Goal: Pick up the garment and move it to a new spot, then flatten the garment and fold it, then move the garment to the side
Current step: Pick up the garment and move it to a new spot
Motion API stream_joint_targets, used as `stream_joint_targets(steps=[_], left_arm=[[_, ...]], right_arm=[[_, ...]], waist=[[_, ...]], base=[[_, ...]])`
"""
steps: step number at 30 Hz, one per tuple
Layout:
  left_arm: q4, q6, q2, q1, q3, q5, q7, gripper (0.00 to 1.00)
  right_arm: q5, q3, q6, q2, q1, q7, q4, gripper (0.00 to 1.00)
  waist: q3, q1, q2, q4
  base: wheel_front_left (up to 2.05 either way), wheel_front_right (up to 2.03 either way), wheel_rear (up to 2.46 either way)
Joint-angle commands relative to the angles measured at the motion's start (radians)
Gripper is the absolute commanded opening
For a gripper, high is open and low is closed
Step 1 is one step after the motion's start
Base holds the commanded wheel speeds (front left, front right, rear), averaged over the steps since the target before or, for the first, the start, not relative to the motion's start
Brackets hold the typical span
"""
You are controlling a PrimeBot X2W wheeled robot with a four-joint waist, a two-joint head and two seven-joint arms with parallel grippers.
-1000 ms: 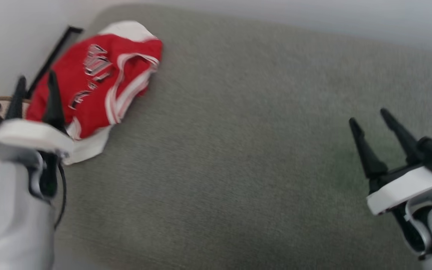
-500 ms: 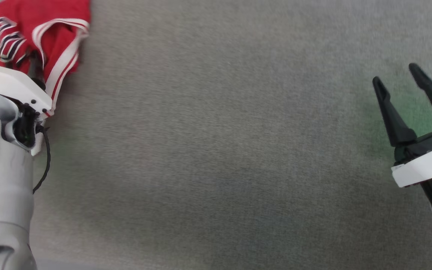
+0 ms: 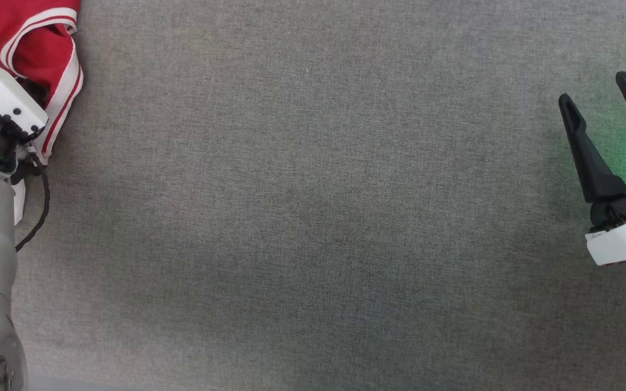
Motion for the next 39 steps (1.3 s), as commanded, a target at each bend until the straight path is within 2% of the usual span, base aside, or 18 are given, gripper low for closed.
stream_joint_targets(steps=[1,4,14,19,28,32,39], left_arm=[[0.071,-0.01,-0.085,0.076,-0.02,-0.009,0.055,0.0],[0.069,-0.012,-0.064,0.07,-0.022,-0.003,0.012,0.0],[-0.016,-0.07,0.046,-0.024,-0.048,0.038,-0.287,0.0],[-0.029,-0.096,0.069,-0.052,-0.091,0.068,-0.341,0.0],[-0.091,-0.118,0.09,-0.092,-0.17,0.101,-0.332,0.0],[-0.188,-0.12,0.101,-0.109,-0.239,0.11,-0.289,0.0],[-0.423,-0.12,0.125,-0.073,-0.342,0.046,-0.16,0.0]], right_arm=[[0.0,-0.002,0.0,0.001,-0.015,0.005,-0.007,1.0],[-0.002,-0.006,0.0,0.005,-0.018,0.003,-0.004,1.0],[0.0,-0.022,0.0,0.044,-0.004,-0.035,0.036,1.0],[-0.004,-0.028,0.0,0.081,0.013,-0.054,0.064,1.0],[-0.009,-0.044,0.0,0.132,0.047,-0.079,0.095,1.0],[-0.014,-0.063,0.0,0.16,0.064,-0.093,0.098,1.0],[-0.025,-0.108,0.0,0.194,0.087,-0.103,0.095,1.0]], waist=[[0.003,0.0,-0.0001,0.001],[0.003,0.0,-0.0001,0.004],[-0.086,0.0,-0.0001,0.037],[-0.167,0.0,-0.0001,0.059],[-0.277,0.0,-0.0001,0.086],[-0.325,0.0,-0.0001,0.09],[-0.364,0.0,-0.0001,0.07]], base=[[0.0,0.0,0.0],[0.0,0.0,0.0],[0.0,0.0,0.0],[0.0,0.0,0.0],[0.0,0.0,0.0],[0.0,0.0,0.0],[0.0,0.0,0.0]])
